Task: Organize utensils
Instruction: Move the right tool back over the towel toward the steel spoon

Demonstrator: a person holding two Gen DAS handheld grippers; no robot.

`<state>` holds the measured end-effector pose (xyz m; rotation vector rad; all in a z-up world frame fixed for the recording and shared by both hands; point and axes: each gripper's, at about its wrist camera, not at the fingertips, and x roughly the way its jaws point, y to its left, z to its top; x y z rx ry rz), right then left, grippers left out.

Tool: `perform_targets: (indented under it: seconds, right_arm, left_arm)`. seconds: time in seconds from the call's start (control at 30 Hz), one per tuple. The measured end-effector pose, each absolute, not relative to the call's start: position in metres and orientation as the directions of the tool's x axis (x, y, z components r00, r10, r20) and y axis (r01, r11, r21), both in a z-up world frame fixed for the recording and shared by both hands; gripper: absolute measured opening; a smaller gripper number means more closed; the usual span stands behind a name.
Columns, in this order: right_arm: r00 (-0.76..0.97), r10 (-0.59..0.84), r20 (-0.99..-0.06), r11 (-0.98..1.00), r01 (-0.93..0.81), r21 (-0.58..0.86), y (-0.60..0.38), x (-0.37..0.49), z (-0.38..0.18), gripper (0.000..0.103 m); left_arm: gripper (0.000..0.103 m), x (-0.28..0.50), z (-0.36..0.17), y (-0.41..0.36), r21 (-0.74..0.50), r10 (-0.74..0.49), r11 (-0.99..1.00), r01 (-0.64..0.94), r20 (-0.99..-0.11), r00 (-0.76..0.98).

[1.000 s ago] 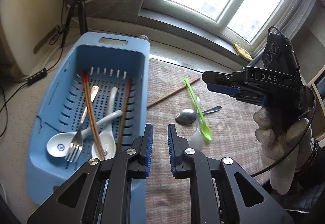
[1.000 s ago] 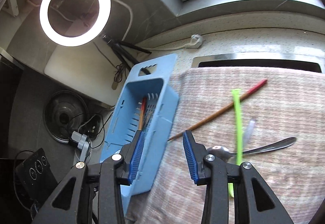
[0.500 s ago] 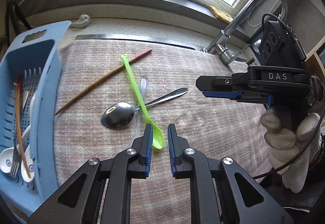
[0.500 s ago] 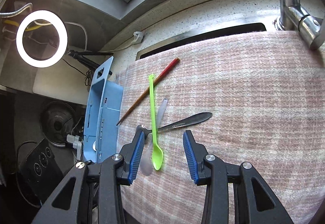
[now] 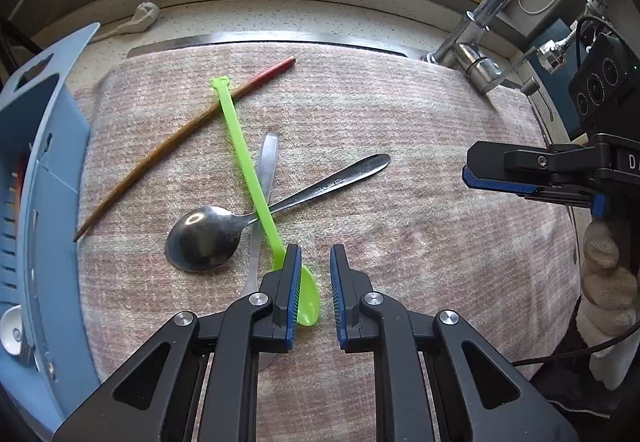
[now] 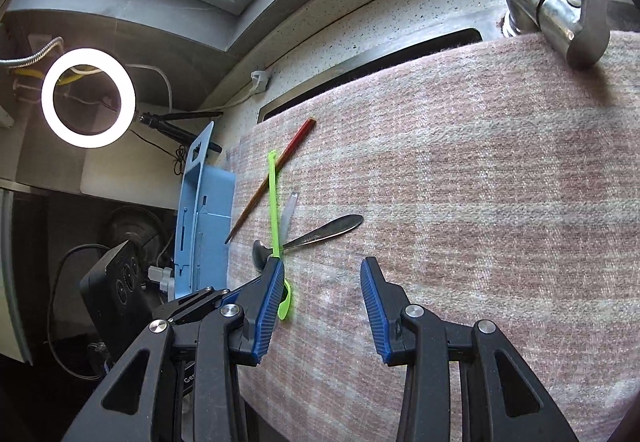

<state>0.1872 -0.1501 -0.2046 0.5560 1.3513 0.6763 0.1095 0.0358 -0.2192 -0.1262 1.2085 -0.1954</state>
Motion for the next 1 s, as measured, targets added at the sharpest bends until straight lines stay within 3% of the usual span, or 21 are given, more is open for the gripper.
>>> perform_targets:
  seconds: [0.2, 0.3, 0.7, 1.0]
  right_arm:
    - [0.111, 0.724, -0.68, 0.689, -0.087, 0.719, -0.157, 0.187, -0.205, 0.036]
    - [0.123, 0.727, -0.675, 0.685, -0.072, 0.725, -0.161, 0.184, -0.204, 0.036]
    - [0.147, 0.715, -0.683, 0.693, -0.024, 0.72, -0.165, 0.179, -0.201, 0.036]
    - [0.148, 0.709, -0.689, 0.698, -0.008, 0.716, -0.165, 0.179, -0.202, 0.036]
  left_arm:
    - [0.013, 0.112, -0.214, 0.042, -0.161, -0.177, 0.984, 0.077, -0.921, 0.346]
    - [0.026, 0.114, -0.214, 0.05, -0.167, -0.183, 0.983, 0.076, -0.924, 0.335]
    - [0.027, 0.129, -0.222, 0.032, -0.085, -0.145, 0.978, 0.19, -0.935, 0.324]
    - [0.026, 0.122, -0.231, 0.0, -0.129, -0.217, 0.95, 0.285, -0.927, 0.305]
